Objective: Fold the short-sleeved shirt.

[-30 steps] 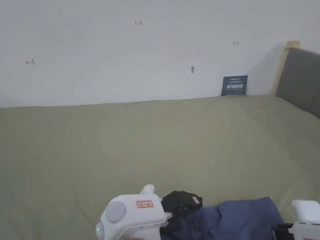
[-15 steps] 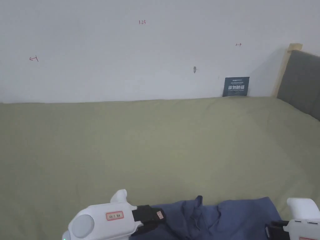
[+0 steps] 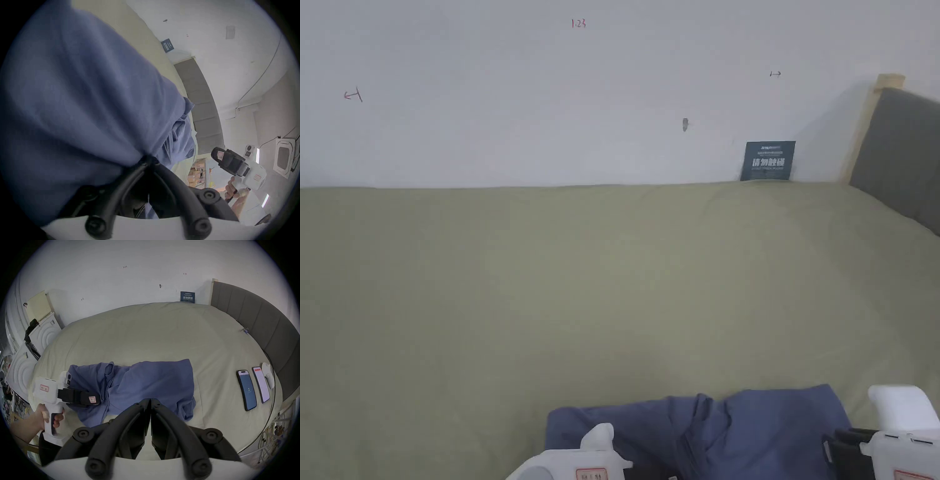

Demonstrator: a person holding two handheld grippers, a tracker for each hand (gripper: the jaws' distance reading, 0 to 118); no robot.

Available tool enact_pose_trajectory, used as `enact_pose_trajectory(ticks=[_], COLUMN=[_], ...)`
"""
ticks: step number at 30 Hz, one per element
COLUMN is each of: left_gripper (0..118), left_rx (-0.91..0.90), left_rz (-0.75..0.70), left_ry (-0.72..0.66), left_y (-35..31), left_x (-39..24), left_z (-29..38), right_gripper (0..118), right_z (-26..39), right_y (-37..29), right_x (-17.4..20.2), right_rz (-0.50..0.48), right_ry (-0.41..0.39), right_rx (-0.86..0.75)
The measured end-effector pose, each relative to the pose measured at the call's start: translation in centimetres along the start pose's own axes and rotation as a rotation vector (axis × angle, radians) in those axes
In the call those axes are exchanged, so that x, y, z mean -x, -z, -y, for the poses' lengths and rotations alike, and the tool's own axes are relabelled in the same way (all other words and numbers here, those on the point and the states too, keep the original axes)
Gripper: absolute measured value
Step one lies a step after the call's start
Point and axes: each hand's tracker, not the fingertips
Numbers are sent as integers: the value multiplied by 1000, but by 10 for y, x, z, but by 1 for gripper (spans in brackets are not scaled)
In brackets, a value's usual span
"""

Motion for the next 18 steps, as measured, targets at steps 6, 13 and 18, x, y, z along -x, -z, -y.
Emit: enact_pose_trajectory(ticks=[6,13,18], left_gripper=[0,0,0], left_rx=[-52,-197,-161], left_rz=[79,-34,-33], left_ry=[142,11,16], left_y=[-74,-175,-178], left_x=[-19,51,67], left_z=[-12,-29,-27], right_gripper=[6,6,6], right_z=[-1,-5,-6], right_y=[2,2,6], right_x=[5,16,22], right_rz=[-14,-27,-28], right_ry=[-13,-35,-56], right_rx=[20,20,32])
